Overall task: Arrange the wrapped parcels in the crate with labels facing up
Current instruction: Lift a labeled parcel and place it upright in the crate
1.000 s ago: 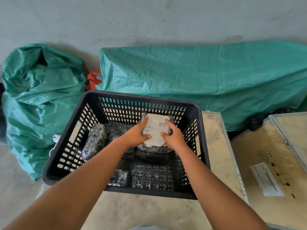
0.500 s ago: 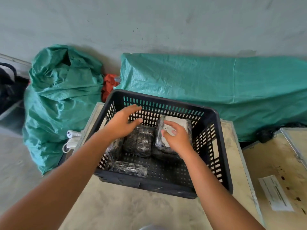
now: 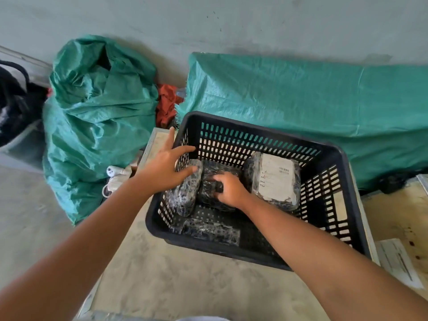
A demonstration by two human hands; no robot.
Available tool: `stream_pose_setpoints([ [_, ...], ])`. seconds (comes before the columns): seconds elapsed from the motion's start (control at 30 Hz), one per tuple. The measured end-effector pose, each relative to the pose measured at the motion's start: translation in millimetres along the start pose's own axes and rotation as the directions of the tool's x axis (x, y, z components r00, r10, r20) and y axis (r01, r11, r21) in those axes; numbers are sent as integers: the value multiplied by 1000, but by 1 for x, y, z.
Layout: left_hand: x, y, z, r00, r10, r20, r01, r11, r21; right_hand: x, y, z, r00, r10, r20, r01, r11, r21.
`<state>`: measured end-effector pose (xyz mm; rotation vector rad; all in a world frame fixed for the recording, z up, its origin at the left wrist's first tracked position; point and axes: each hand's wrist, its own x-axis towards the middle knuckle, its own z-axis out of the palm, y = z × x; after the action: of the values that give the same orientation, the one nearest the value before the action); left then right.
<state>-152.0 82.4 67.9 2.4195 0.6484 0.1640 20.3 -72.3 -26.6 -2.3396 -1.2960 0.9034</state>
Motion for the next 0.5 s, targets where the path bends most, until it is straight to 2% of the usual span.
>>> stream_pose_setpoints([
  [0.13, 3, -11, 4, 996, -86, 35, 85, 996, 20, 12, 13, 22, 997, 67, 34, -59, 976, -212],
  [0.33, 5, -21, 11, 994, -101, 28, 105, 981, -163, 14, 27, 49, 998, 57, 11, -45, 882, -469],
  [0.4, 5, -22, 12, 994, -104, 23, 107, 980, -166, 14, 29, 51, 999, 44, -8, -43, 885, -463],
  [0.5, 6, -23, 13, 994, -104, 20, 106, 980, -166, 18, 24, 41, 998, 63, 23, -52, 935, -352],
])
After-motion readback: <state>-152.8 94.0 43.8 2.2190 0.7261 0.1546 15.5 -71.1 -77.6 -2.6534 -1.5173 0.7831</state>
